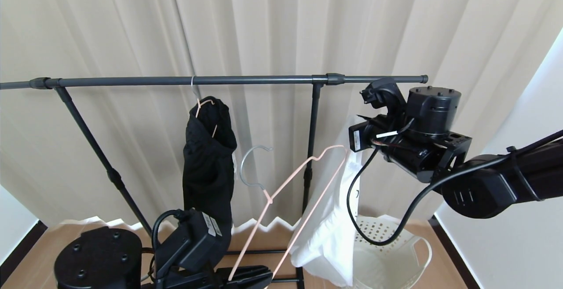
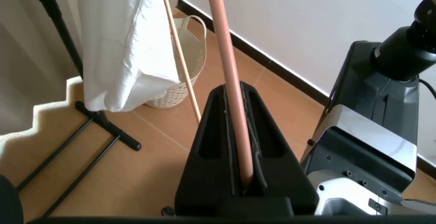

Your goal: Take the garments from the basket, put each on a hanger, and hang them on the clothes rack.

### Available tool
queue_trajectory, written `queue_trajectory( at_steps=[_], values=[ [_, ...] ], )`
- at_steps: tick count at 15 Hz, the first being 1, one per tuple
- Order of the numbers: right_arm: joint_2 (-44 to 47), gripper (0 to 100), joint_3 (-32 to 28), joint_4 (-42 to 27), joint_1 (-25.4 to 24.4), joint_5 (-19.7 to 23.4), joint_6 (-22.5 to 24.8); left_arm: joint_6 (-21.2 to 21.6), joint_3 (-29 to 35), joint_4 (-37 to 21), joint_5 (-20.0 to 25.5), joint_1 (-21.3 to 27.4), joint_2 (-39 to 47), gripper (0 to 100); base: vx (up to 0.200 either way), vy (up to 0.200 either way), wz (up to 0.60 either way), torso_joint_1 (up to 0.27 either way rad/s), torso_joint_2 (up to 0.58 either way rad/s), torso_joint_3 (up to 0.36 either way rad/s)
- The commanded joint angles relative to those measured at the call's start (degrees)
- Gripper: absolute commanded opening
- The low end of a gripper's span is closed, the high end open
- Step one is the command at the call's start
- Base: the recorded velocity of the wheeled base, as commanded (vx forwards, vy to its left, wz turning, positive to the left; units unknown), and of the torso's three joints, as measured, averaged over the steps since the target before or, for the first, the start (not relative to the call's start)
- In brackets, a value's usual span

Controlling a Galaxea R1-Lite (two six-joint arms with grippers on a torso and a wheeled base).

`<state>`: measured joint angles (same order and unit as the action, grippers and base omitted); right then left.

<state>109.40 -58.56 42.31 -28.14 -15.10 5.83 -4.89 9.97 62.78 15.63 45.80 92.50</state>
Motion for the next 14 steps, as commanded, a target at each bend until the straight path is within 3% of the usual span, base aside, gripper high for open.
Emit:
queue_trajectory(
  at_steps=[1,5,8,11,14],
  values=[
    [-2.3,0,-4.5,-4.3,-0.3,-0.1,-1.1,0.1,-0.2,0.1,0.0,0.9,0.2,0,0.000,0.000,0.00,0.000,0.00,0.000],
    [-1.2,0,-8.2,-9.7,-0.3,-2.1,-1.1,0.5,-0.5,0.1,0.0,1.2,-0.6,0,0.000,0.000,0.00,0.000,0.00,0.000],
    [1.1,0,-13.9,-16.7,-0.6,-7.7,-2.1,0.6,-0.7,0.1,0.0,2.0,-0.7,0,0.000,0.000,0.00,0.000,0.00,0.000],
    [4.5,0,-15.4,-16.6,-2.5,-13.9,-3.6,0.6,-0.8,0.5,0.0,2.0,-1.2,0,0.000,0.000,0.00,0.000,0.00,0.000],
    [5.4,0,-16.7,-16.9,-3.3,-15.3,-6.5,0.6,-0.7,0.6,-0.1,2.0,-0.7,0,0.000,0.000,0.00,0.000,0.00,0.000]
  ],
)
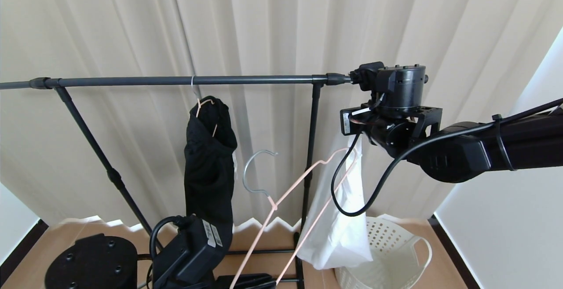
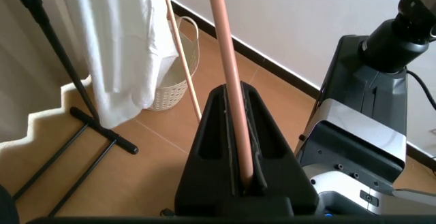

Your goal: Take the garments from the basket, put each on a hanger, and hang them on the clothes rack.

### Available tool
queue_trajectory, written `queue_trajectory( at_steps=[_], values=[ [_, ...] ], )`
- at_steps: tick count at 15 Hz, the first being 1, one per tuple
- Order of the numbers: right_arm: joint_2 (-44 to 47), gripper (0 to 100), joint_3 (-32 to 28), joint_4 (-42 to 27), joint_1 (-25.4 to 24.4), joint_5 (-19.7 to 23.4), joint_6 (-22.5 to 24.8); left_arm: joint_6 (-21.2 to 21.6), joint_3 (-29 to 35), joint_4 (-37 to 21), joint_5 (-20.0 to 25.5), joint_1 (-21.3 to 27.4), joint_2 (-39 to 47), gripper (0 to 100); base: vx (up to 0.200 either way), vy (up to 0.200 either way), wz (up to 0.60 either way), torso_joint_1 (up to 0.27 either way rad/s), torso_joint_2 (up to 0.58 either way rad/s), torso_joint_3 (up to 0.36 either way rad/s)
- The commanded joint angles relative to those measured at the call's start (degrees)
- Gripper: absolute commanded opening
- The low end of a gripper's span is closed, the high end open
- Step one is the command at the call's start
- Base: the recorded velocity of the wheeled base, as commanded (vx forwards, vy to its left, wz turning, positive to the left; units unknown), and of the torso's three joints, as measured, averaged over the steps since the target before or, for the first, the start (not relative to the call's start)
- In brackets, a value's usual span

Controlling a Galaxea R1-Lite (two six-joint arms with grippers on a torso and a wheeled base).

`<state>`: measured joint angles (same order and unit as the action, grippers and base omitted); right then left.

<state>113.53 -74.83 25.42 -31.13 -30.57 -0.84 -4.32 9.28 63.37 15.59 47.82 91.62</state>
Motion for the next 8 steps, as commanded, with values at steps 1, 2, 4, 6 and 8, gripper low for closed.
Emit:
queue_trajectory(
  at_steps=[1,2,4,6,8],
  values=[
    [0.9,0,-0.4,-0.1,-1.4,-2.2,-1.6,-0.1,0.4,0.3,-0.1,-0.1,0.3,0,0.000,0.000,0.00,0.000,0.00,0.000],
    [0.9,0,-0.4,-0.1,-1.8,-3.2,-2.0,-0.1,0.4,0.3,-0.1,-0.2,0.7,0,0.000,0.000,0.00,0.000,0.00,0.000],
    [0.6,0,-0.1,0.0,-2.1,-4.2,-3.0,-0.1,0.7,1.4,-0.6,-0.8,2.3,0,0.000,0.000,0.00,0.000,0.00,0.000],
    [-0.6,0,0.1,-0.1,-2.3,-5.1,-3.3,0.0,0.7,2.7,-0.8,-1.7,3.6,0,0.000,0.000,0.00,0.000,0.00,0.000],
    [-1.6,0,0.6,0.0,-2.6,-5.2,-3.4,0.0,0.7,3.7,-2.6,-1.8,3.6,0,0.000,0.000,0.00,0.000,0.00,0.000]
  ],
)
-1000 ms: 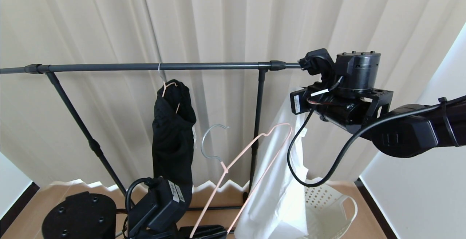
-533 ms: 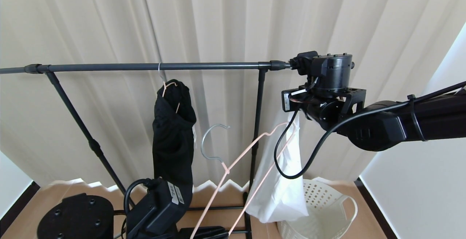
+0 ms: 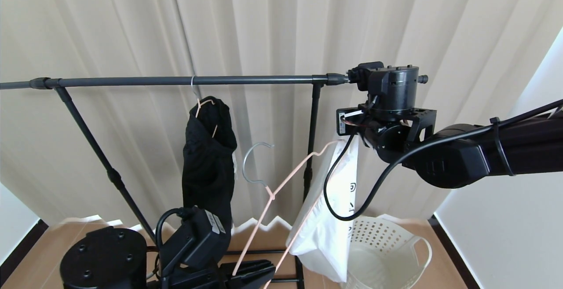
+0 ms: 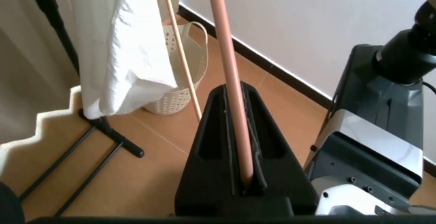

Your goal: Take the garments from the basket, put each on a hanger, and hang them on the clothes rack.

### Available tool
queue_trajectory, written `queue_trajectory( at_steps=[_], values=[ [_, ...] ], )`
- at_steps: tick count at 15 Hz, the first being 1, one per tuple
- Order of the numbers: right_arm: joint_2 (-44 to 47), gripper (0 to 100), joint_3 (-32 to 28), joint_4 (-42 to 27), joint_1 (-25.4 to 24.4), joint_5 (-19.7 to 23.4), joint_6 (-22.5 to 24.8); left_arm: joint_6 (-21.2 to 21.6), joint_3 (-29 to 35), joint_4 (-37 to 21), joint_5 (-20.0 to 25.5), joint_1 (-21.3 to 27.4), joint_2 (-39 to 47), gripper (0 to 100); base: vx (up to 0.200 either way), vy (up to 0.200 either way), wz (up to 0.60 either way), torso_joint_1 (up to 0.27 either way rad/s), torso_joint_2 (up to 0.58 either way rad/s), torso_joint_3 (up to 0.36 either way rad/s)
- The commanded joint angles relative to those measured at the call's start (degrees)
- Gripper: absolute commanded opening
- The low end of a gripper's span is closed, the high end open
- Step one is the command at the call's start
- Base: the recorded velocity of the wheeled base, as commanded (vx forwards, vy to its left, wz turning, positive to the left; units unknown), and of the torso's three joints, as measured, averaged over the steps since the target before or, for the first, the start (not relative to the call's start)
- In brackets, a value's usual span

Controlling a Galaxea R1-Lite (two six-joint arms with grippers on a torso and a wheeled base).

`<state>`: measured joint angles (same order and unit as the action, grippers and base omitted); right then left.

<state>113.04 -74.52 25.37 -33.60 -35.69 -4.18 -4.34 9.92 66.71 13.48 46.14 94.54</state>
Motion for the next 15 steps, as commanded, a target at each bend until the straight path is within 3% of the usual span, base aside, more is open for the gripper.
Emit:
queue_trajectory(
  at_steps=[1,6,15],
  values=[
    [-1.3,0,0.6,0.0,-0.2,-0.2,0.0,-0.1,0.0,0.7,-0.8,-0.1,1.0,0,0.000,0.000,0.00,0.000,0.00,0.000],
    [-2.7,0,2.2,0.0,-3.2,-2.2,-1.3,0.1,-0.6,1.9,-0.9,0.2,1.4,0,0.000,0.000,0.00,0.000,0.00,0.000],
    [-0.8,0,0.7,0.6,-3.2,-3.9,-2.6,-0.1,-1.9,4.7,-0.6,0.5,1.3,0,0.000,0.000,0.00,0.000,0.00,0.000]
  ],
)
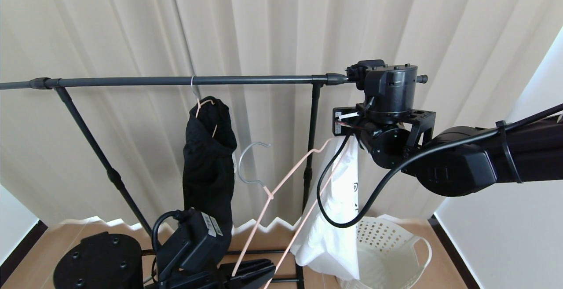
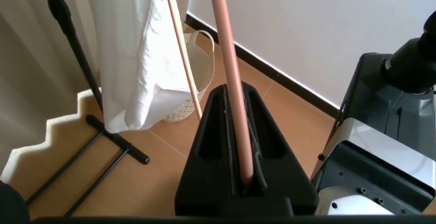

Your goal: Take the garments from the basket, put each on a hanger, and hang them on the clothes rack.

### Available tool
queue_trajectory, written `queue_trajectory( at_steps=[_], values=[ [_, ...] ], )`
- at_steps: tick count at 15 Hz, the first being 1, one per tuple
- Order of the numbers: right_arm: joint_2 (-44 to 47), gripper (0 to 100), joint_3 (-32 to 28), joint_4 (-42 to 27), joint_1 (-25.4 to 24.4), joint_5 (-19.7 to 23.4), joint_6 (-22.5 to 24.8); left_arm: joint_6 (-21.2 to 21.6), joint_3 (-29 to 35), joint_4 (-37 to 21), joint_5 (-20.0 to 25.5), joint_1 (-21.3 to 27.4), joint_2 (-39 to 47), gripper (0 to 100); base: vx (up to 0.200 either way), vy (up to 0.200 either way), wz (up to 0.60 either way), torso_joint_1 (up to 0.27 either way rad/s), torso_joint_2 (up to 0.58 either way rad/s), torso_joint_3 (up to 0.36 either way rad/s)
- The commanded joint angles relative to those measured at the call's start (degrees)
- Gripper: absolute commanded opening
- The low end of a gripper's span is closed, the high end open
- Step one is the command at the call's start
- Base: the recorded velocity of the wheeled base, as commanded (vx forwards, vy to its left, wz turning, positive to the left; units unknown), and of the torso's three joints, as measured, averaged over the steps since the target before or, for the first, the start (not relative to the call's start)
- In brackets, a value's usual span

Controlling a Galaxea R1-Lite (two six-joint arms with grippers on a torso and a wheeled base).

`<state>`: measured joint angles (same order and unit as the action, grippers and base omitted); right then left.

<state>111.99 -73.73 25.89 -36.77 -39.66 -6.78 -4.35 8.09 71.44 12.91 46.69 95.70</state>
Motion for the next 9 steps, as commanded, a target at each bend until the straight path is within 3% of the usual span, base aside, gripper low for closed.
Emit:
queue_trajectory(
  at_steps=[1,9],
  values=[
    [0.2,0,-0.1,0.0,-0.1,0.0,-0.1,0.0,0.0,0.0,0.0,0.0,0.5,0,0.000,0.000,0.00,0.000,0.00,0.000],
    [-0.2,0,0.5,0.0,-1.4,-1.5,-2.5,-0.5,1.0,0.0,-0.3,-0.1,1.2,0,0.000,0.000,0.00,0.000,0.00,0.000]
  ],
)
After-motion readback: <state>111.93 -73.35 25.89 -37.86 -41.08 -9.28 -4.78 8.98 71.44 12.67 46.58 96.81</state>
